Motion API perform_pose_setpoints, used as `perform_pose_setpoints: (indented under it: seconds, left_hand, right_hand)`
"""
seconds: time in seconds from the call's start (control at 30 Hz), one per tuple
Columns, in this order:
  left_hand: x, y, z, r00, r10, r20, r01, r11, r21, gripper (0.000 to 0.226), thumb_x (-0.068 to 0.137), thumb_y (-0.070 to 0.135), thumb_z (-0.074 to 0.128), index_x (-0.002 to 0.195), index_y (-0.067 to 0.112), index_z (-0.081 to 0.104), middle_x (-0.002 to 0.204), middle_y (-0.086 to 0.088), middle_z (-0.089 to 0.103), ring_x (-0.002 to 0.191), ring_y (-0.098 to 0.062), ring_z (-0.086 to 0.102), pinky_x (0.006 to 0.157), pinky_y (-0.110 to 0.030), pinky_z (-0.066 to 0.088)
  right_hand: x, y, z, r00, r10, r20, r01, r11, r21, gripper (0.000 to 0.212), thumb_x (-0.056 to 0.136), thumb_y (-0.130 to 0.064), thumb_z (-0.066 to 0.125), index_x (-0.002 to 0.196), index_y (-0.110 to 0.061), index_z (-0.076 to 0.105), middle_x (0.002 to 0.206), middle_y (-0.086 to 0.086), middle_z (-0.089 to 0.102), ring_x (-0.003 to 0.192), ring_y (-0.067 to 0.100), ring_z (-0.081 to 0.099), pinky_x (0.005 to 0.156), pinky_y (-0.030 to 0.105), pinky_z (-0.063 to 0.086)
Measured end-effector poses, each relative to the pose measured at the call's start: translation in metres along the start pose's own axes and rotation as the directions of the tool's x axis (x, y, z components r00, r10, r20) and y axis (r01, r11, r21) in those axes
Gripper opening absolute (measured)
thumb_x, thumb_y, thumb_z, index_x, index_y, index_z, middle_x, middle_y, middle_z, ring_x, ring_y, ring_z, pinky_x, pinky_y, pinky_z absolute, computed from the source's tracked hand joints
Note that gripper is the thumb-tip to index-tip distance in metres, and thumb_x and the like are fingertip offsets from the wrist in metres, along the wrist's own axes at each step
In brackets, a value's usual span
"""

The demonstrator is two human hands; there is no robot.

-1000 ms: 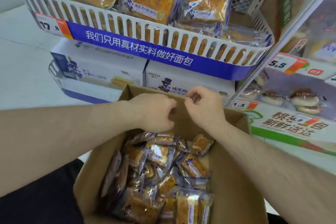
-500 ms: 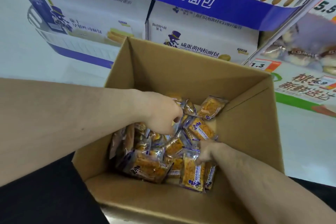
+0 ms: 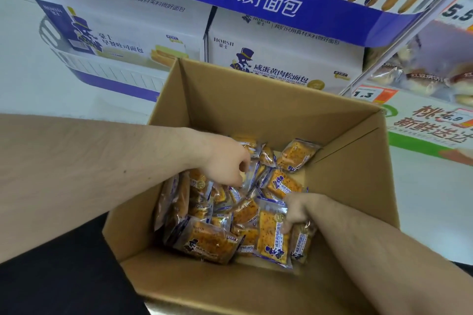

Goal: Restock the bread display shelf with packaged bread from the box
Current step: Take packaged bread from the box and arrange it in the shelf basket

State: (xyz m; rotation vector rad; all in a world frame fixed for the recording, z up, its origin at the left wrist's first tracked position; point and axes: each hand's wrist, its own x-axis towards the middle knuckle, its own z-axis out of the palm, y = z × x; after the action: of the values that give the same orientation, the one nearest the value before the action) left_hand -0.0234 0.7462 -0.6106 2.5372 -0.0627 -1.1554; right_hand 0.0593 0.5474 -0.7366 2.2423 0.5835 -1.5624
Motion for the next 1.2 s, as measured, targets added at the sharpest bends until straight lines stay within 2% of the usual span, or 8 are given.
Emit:
perform_pose_setpoints:
  seconds: [0.13, 0.3, 0.53, 0.63, 0.73, 0.9, 1.03, 1.2]
  left_hand:
    - [-0.002, -0.004, -0.007, 0.994, -0.076, -0.077, 0.065, 0.989, -0.135, 0.062, 0.095, 0.040, 0.059, 0.147, 0.016, 0.036, 0.131, -0.001, 0.055, 0.099, -0.016, 0.054, 0.072, -0.023, 0.043]
    - [-0.010, -0.012, -0.022, 0.946, -0.237, -0.223, 0.111, 0.880, -0.462, 0.089, 0.084, 0.066, 0.060, 0.149, 0.016, 0.028, 0.138, -0.005, 0.054, 0.105, -0.020, 0.054, 0.093, -0.034, 0.045]
    - [-0.037, 0.003, -0.043, 0.927, -0.247, -0.284, -0.265, 0.108, -0.958, 0.067, 0.093, 0.073, 0.028, 0.121, 0.023, 0.065, 0.114, -0.006, 0.073, 0.108, -0.027, 0.066, 0.091, -0.051, 0.048]
    - [-0.046, 0.011, -0.041, 0.971, -0.051, -0.232, -0.234, -0.028, -0.972, 0.063, 0.088, 0.070, 0.037, 0.122, 0.025, 0.065, 0.110, -0.008, 0.075, 0.102, -0.028, 0.071, 0.079, -0.047, 0.057]
    - [-0.044, 0.012, -0.035, 0.980, 0.006, -0.200, -0.200, 0.008, -0.980, 0.057, 0.075, 0.060, 0.057, 0.119, 0.025, 0.067, 0.114, -0.005, 0.074, 0.108, -0.024, 0.068, 0.093, -0.045, 0.054]
    - [-0.041, 0.010, -0.035, 0.962, -0.100, -0.252, -0.255, -0.014, -0.967, 0.036, 0.089, 0.038, 0.062, 0.121, 0.022, 0.063, 0.105, -0.002, 0.076, 0.093, -0.018, 0.071, 0.064, -0.026, 0.055]
    - [-0.037, 0.011, -0.033, 0.957, -0.130, -0.260, -0.262, 0.002, -0.965, 0.034, 0.093, 0.030, 0.061, 0.125, 0.020, 0.061, 0.107, -0.004, 0.076, 0.094, -0.018, 0.070, 0.057, -0.024, 0.054]
    - [-0.037, 0.009, -0.033, 0.947, -0.197, -0.253, -0.282, -0.140, -0.949, 0.045, 0.084, 0.021, 0.069, 0.127, 0.012, 0.060, 0.125, -0.014, 0.068, 0.100, -0.026, 0.065, 0.052, -0.024, 0.055]
  right_hand:
    - [-0.035, 0.007, -0.052, 0.992, -0.111, -0.067, 0.125, 0.954, 0.274, 0.049, 0.074, -0.033, 0.086, 0.110, -0.009, 0.063, 0.101, 0.006, 0.069, 0.090, 0.025, 0.068, 0.083, 0.040, 0.059]
    - [-0.113, 0.014, -0.095, 0.936, -0.242, -0.256, 0.351, 0.690, 0.633, 0.037, 0.079, -0.018, 0.082, 0.113, -0.009, 0.070, 0.103, 0.010, 0.077, 0.095, 0.029, 0.074, 0.086, 0.042, 0.059]
    - [-0.173, 0.014, -0.093, 0.846, -0.181, -0.502, 0.518, 0.055, 0.854, 0.042, 0.076, -0.023, 0.072, 0.115, -0.008, 0.068, 0.110, 0.015, 0.075, 0.103, 0.032, 0.072, 0.090, 0.046, 0.056]
    - [-0.184, 0.007, -0.089, 0.818, -0.193, -0.541, 0.524, -0.136, 0.841, 0.040, 0.082, -0.023, 0.067, 0.119, -0.008, 0.067, 0.115, 0.016, 0.073, 0.107, 0.034, 0.070, 0.092, 0.048, 0.054]
    - [-0.187, 0.004, -0.085, 0.792, -0.177, -0.584, 0.568, -0.137, 0.811, 0.041, 0.083, -0.023, 0.067, 0.122, -0.010, 0.065, 0.114, 0.015, 0.074, 0.105, 0.033, 0.071, 0.096, 0.051, 0.052]
    - [-0.191, 0.011, -0.091, 0.703, -0.153, -0.695, 0.709, 0.072, 0.702, 0.048, 0.075, -0.026, 0.071, 0.121, -0.011, 0.066, 0.113, 0.010, 0.075, 0.106, 0.029, 0.071, 0.102, 0.052, 0.049]
    - [-0.193, 0.013, -0.105, 0.665, -0.102, -0.740, 0.741, -0.034, 0.670, 0.043, 0.089, -0.034, 0.060, 0.126, -0.012, 0.061, 0.116, 0.011, 0.073, 0.109, 0.029, 0.070, 0.099, 0.050, 0.050]
    - [-0.189, 0.004, -0.102, 0.653, -0.017, -0.757, 0.757, 0.046, 0.652, 0.020, 0.099, -0.019, 0.057, 0.112, -0.008, 0.065, 0.101, 0.009, 0.078, 0.093, 0.023, 0.075, 0.081, 0.038, 0.058]
